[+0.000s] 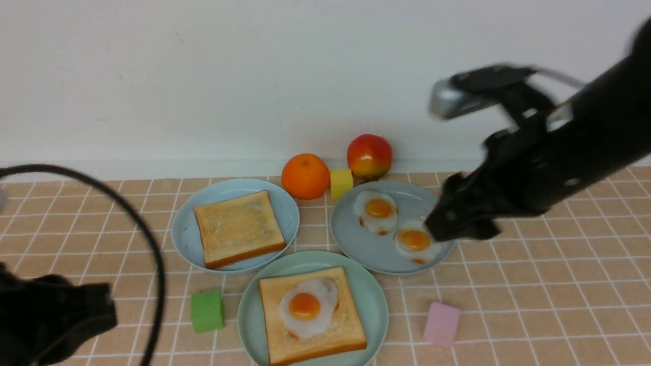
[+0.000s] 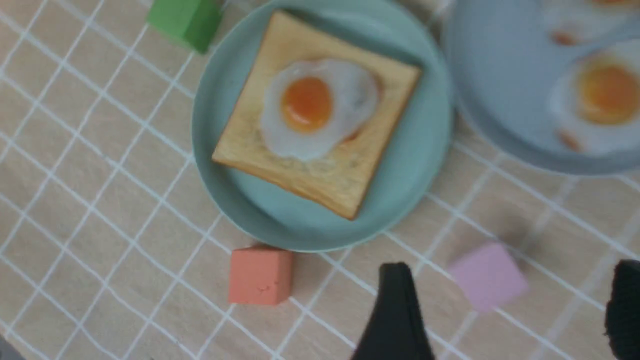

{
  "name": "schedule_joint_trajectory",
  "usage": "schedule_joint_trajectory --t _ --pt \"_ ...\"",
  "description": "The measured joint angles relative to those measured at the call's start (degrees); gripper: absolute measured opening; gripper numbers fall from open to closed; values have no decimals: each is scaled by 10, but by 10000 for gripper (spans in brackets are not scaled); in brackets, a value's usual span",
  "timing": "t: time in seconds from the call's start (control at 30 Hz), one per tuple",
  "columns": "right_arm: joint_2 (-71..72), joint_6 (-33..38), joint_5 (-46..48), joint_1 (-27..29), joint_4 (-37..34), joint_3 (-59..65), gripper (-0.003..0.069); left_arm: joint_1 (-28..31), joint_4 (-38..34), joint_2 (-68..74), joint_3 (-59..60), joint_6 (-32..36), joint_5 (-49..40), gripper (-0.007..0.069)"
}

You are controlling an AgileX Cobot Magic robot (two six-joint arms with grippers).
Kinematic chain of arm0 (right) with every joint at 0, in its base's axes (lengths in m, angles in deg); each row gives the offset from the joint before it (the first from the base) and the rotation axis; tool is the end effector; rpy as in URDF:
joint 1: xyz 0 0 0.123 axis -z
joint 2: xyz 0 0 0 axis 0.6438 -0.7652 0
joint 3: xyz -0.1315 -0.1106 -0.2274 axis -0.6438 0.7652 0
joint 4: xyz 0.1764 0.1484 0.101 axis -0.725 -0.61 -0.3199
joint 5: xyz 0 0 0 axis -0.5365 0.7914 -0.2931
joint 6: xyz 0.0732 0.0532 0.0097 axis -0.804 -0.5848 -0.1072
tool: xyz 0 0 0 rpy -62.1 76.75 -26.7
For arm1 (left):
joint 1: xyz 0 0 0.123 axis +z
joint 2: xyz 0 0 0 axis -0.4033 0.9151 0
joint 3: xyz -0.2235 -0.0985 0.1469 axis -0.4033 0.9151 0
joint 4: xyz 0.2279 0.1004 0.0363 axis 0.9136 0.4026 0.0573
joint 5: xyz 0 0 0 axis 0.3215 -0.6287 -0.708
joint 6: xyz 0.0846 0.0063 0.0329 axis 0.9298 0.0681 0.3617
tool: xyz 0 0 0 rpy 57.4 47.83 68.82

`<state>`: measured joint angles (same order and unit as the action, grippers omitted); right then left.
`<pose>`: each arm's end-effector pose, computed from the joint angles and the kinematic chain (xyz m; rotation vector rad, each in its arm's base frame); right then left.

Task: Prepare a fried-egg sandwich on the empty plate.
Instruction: Use the left arm to grab a slice of bread

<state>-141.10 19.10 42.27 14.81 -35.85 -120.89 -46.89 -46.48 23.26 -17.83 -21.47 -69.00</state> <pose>0.2541 0.1453 0.3503 -0.7311 2.4556 0.4726 0.1367 -0.0599 0.3026 -0.2319 2.4026 -0.4986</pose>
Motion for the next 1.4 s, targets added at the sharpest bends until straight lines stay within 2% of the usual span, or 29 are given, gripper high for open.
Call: schedule_joint_trajectory --t 0.03,0.13,0.2,0.23,0.3,0.33,0.6,0.63,0.67,0.77,0.97,1.23,1.33,1.4 --pt "20 -6 3 0 3 0 479 0 4 24 -1 -11 3 169" --pt "100 -15 13 0 -3 0 325 0 13 111 -20 -31 9 265" --pt "128 -15 14 0 -8 1 232 0 13 144 -39 -34 14 301" --pt "153 -15 14 0 -13 8 148 0 13 172 -58 -37 19 330" --pt "184 -13 11 0 -26 29 38 0 13 217 -97 -36 23 356" --pt "201 -5 10 0 -34 48 5 0 13 248 -126 -34 23 365" --pt "275 120 3 0 -133 174 -13 12 8 384 -260 -22 7 375" --pt "293 151 0 0 -155 194 -13 32 -4 419 -291 -14 5 375" --pt "295 151 0 0 -157 195 -13 34 -8 423 -294 -12 5 375" --pt "327 196 -5 0 -189 209 -10 91 -46 493 -340 28 6 375" --pt "354 213 -8 0 -198 211 -6 125 -53 594 -383 98 21 375" --pt "357 215 -12 0 -202 211 0 125 -54 695 -399 111 63 372" --pt "357 215 -13 0 -203 211 3 125 -64 707 -404 111 76 316" --pt "357 215 -15 0 -204 211 4 125 -70 708 -405 111 79 237"
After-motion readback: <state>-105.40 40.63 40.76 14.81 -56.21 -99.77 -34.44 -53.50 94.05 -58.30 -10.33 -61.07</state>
